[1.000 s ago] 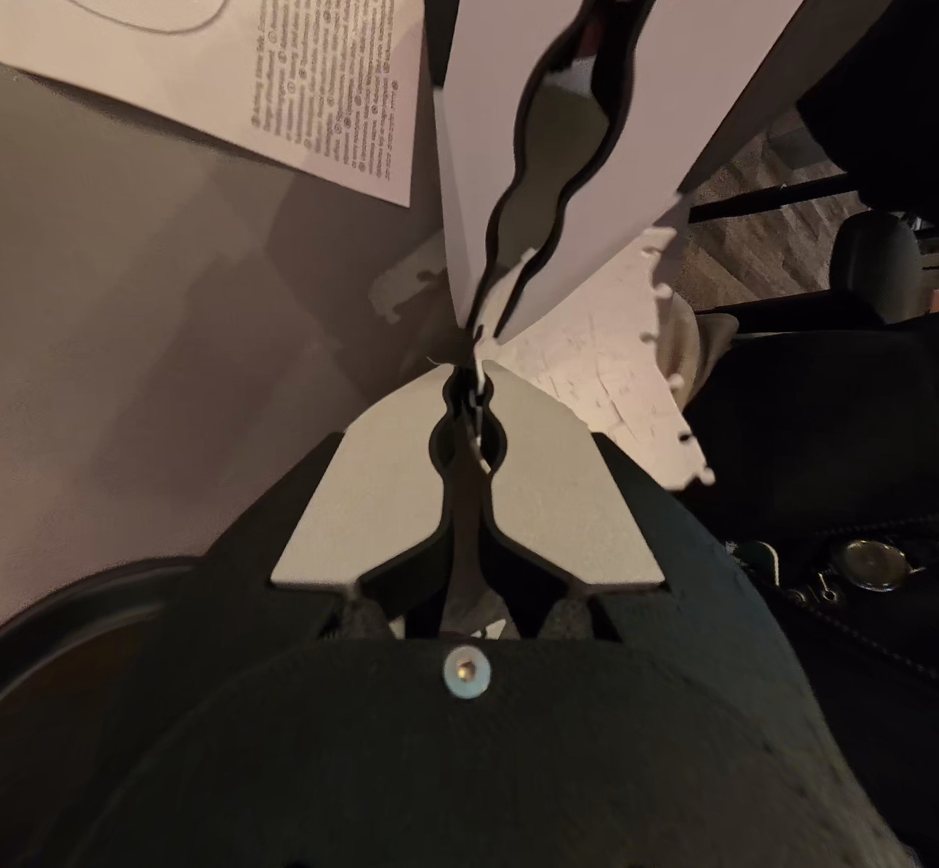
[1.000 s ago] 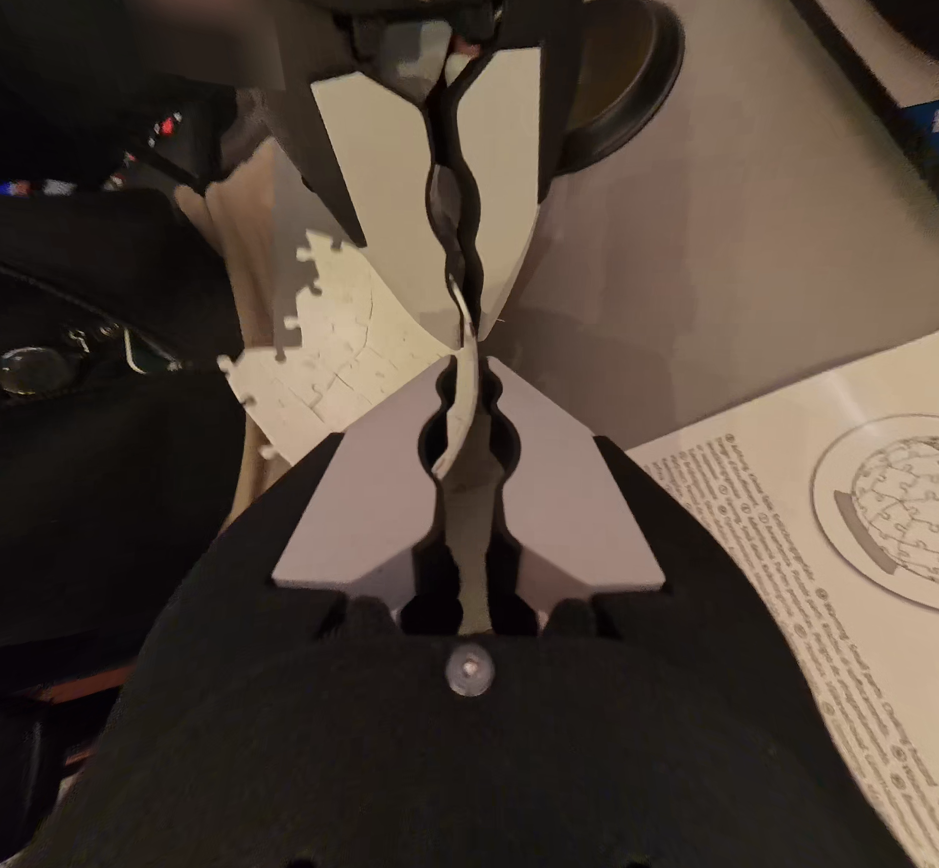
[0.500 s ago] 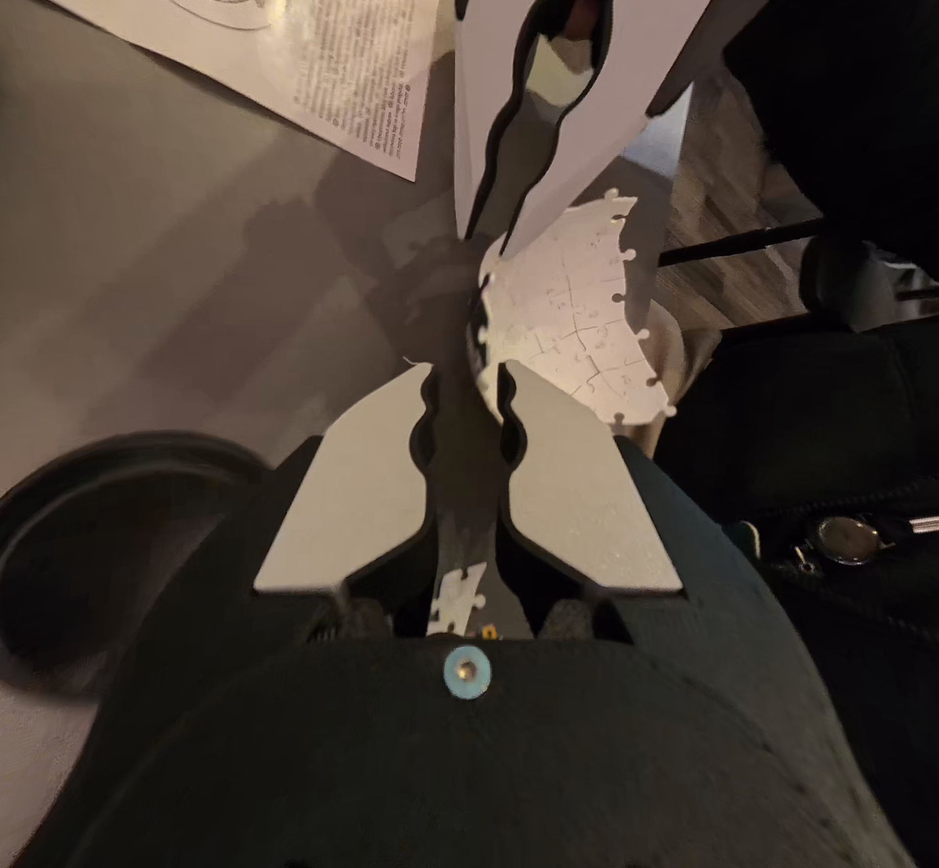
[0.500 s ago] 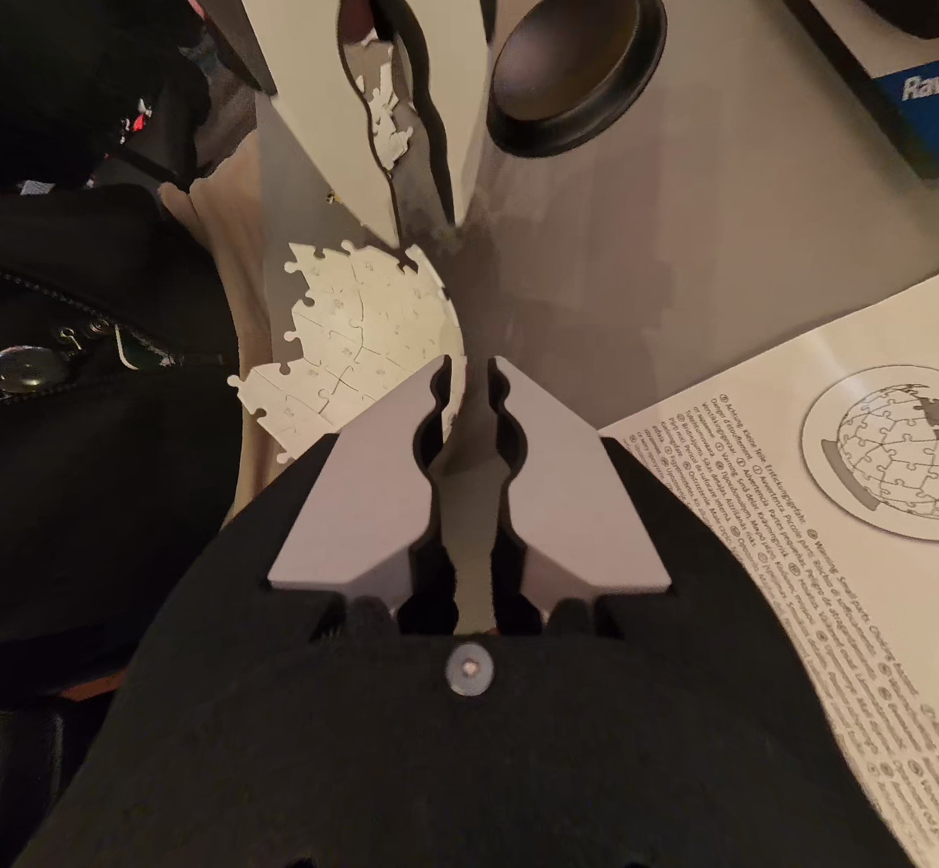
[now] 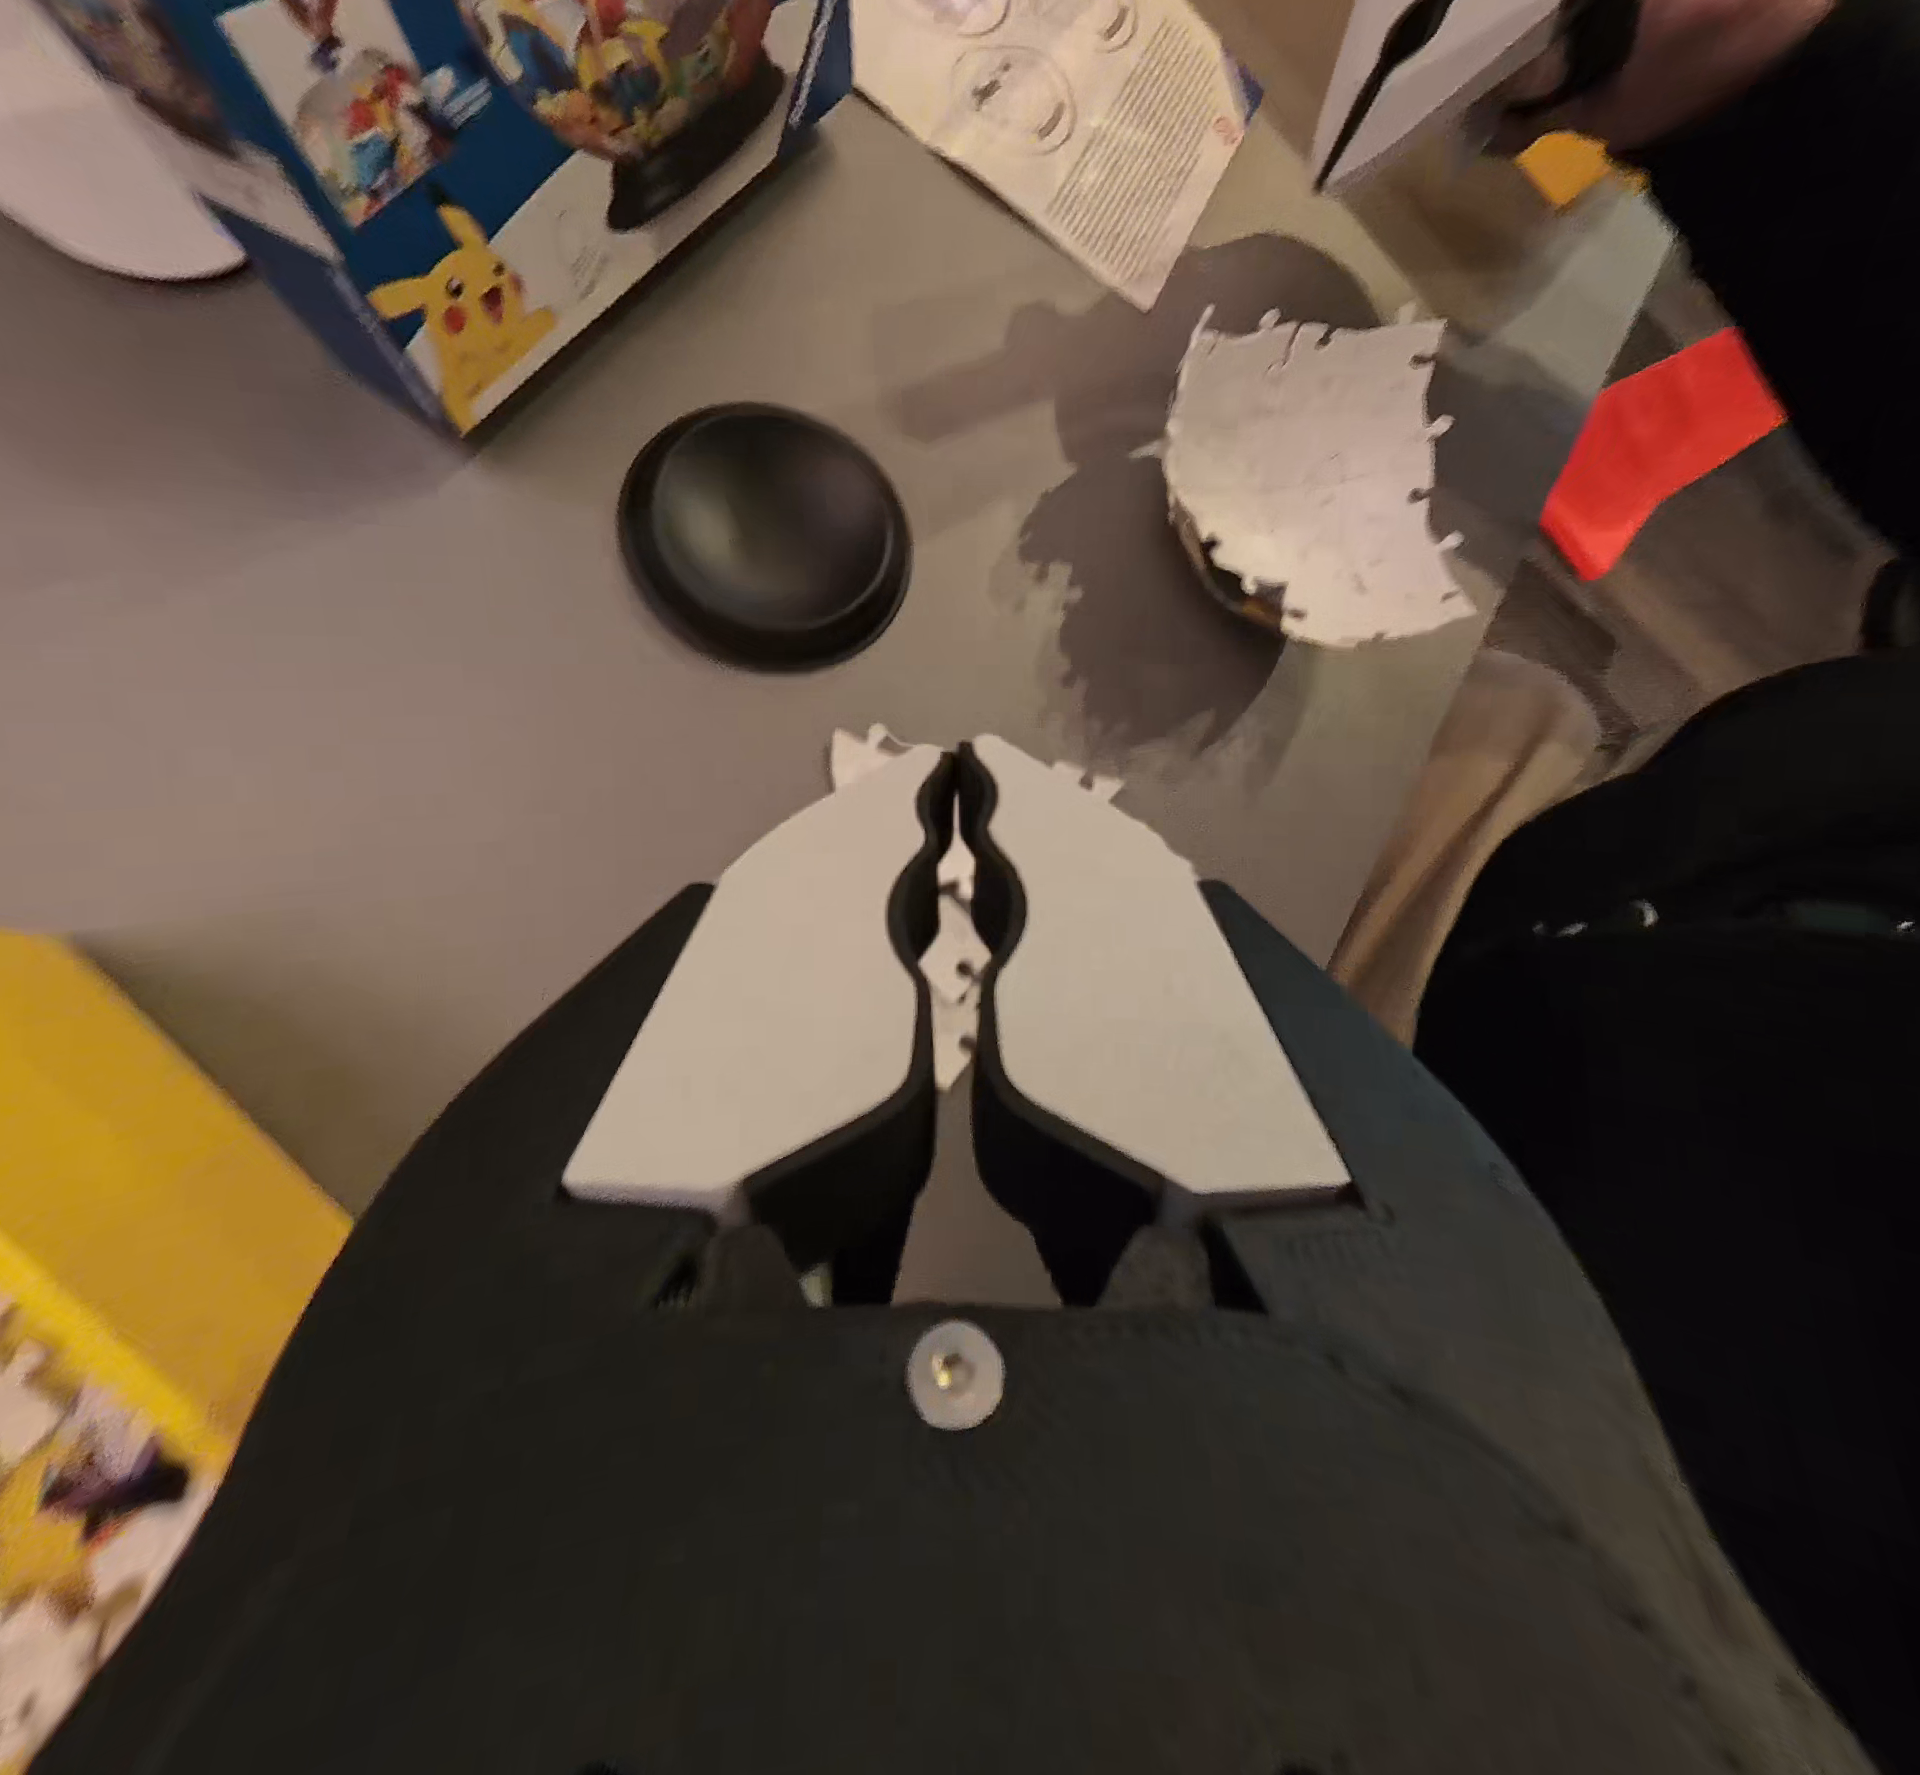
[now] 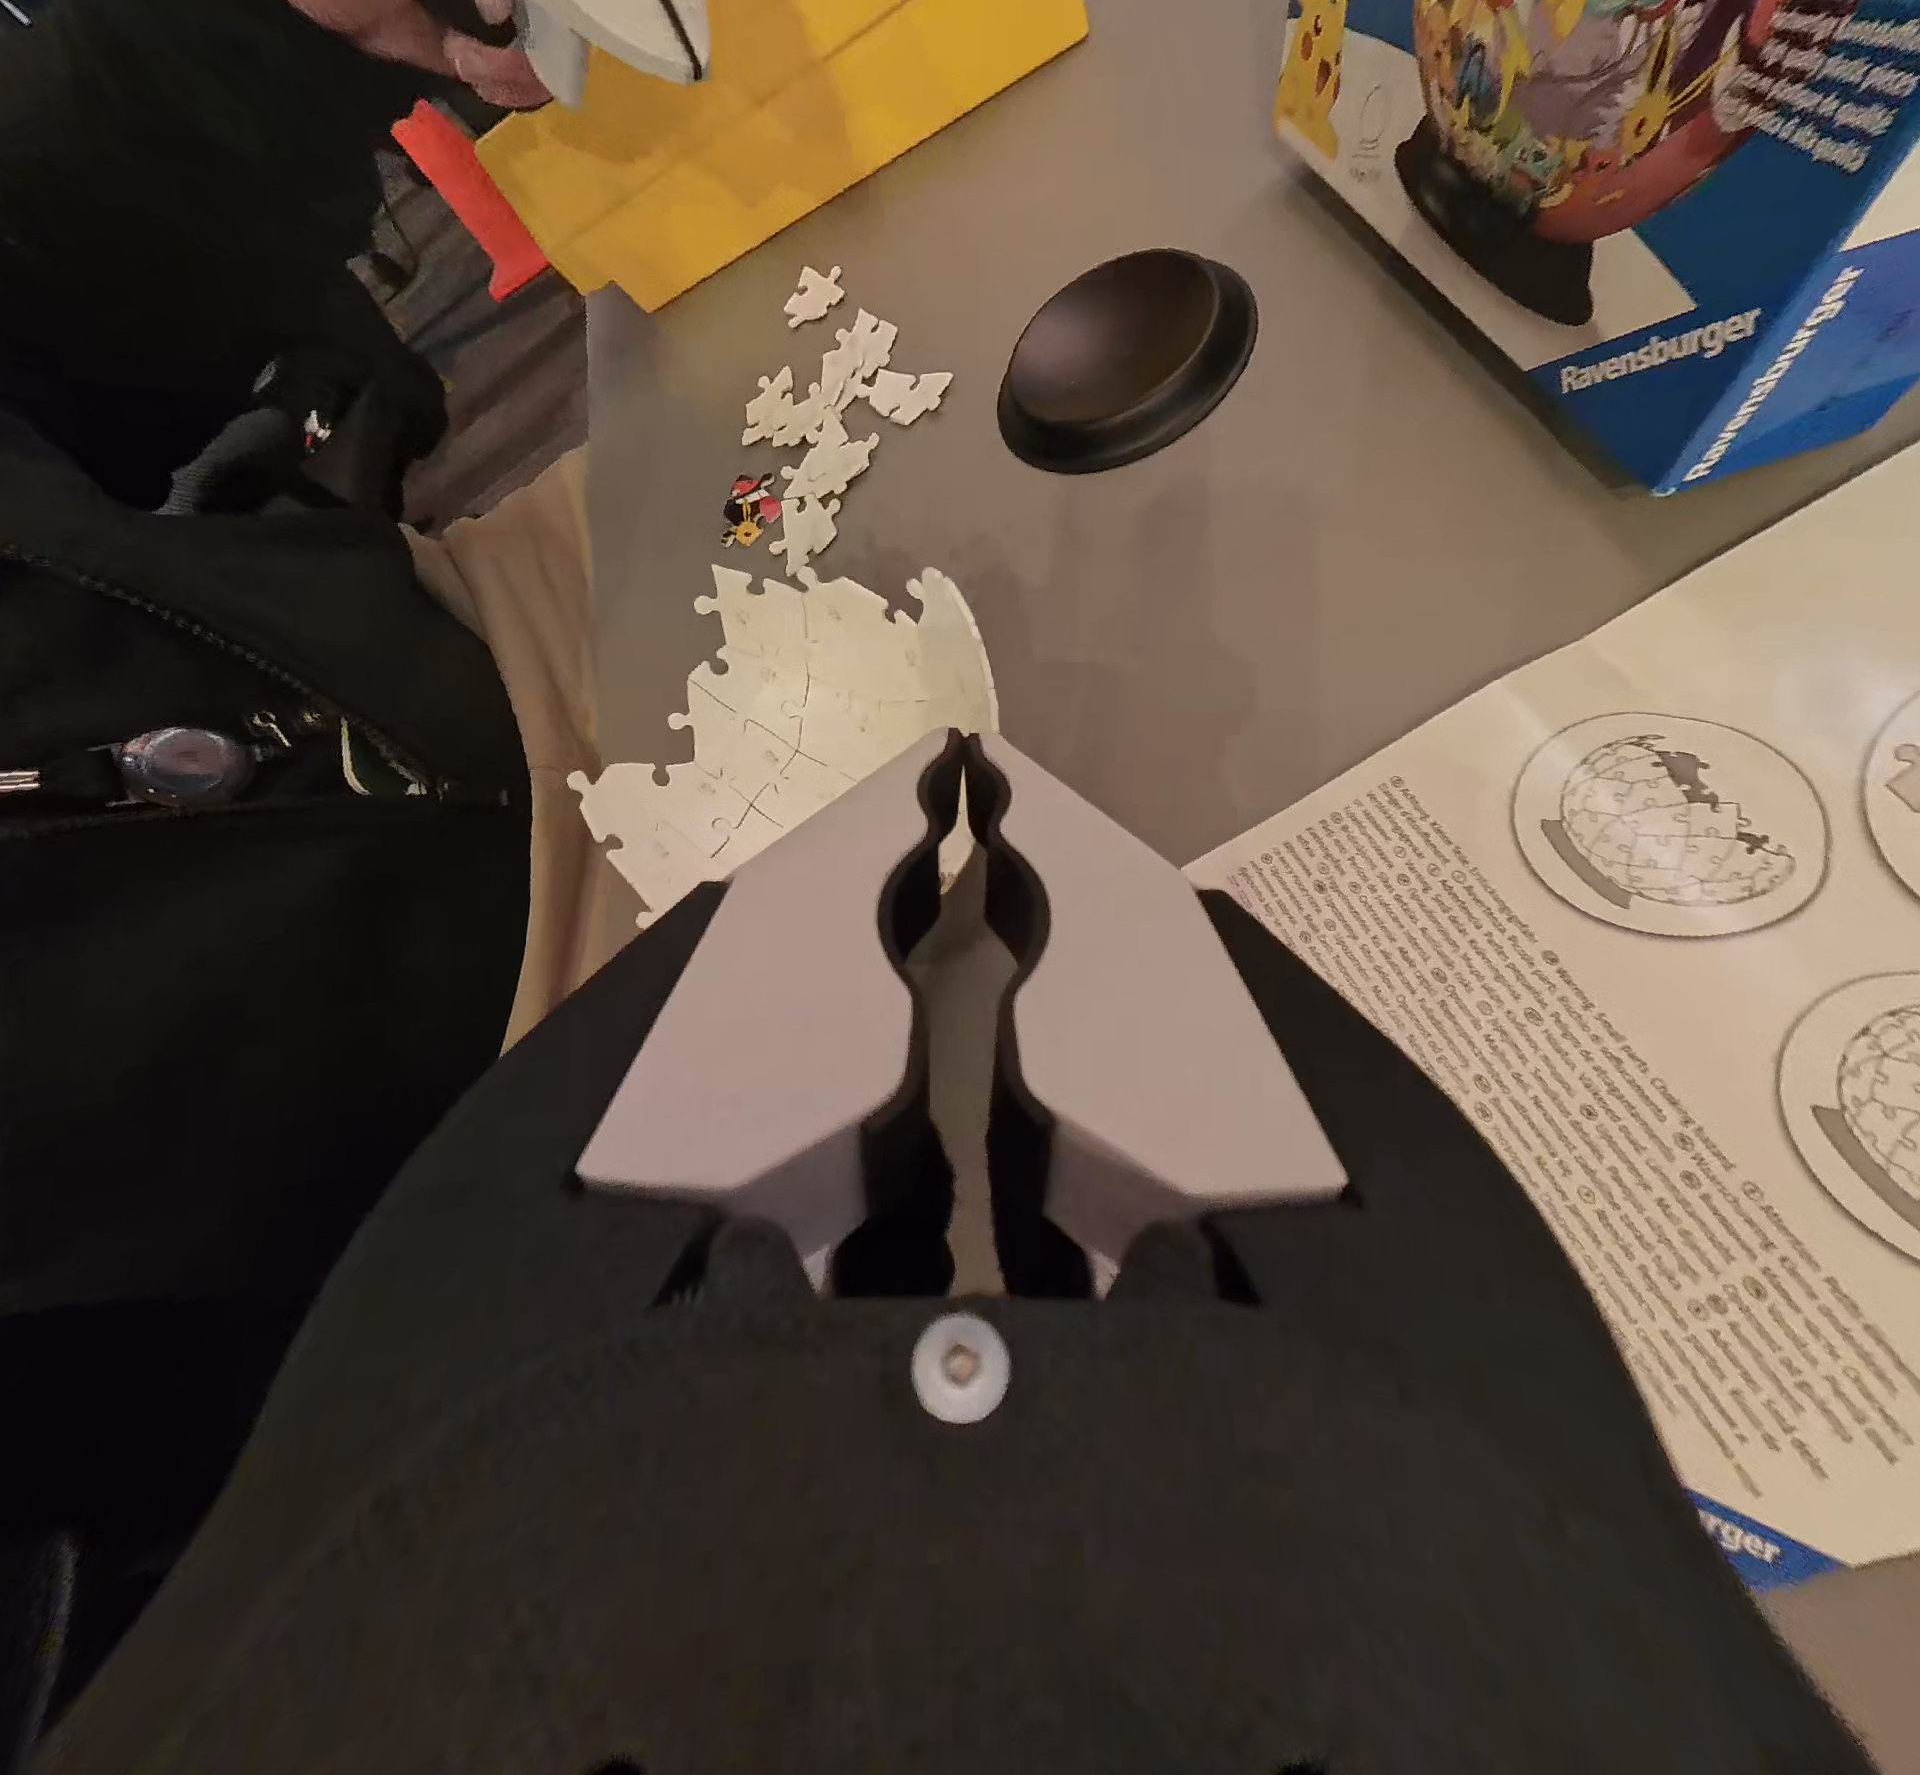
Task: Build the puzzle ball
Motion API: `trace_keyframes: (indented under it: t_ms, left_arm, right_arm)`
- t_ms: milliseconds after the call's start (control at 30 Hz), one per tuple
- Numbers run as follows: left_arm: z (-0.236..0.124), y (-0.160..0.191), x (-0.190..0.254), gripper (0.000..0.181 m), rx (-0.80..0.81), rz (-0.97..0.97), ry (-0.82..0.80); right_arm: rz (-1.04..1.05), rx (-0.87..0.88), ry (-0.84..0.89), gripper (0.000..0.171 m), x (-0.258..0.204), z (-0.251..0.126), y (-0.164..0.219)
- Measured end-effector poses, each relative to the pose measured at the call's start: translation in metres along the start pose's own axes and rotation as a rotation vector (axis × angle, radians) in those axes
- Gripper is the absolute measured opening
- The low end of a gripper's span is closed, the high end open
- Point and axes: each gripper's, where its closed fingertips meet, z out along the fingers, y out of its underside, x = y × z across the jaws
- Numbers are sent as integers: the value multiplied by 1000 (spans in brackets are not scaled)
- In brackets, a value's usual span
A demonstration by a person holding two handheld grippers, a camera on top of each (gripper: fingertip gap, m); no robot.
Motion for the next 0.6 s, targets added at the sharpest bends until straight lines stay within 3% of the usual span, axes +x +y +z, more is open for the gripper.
trace_keyframes:
  t_ms: [67, 200, 367, 600]
  left_arm:
    - [-7, 14, -2, 4, -37, 7, -55]
    - [-5, 41, 4, 37, -100, -27, -86]
    - [11, 87, 12, 31, -249, 20, -157]
    - [34, 112, 5, 38, -333, 18, -236]
  right_arm:
    - [-6, 14, 5, 0, -3, -3, -2]
    - [-16, 4, 25, 0, -7, -2, -1]
    - [-18, 8, 24, 0, -13, 1, 0]
    - [-25, 30, 30, 0, -15, 0, -2]
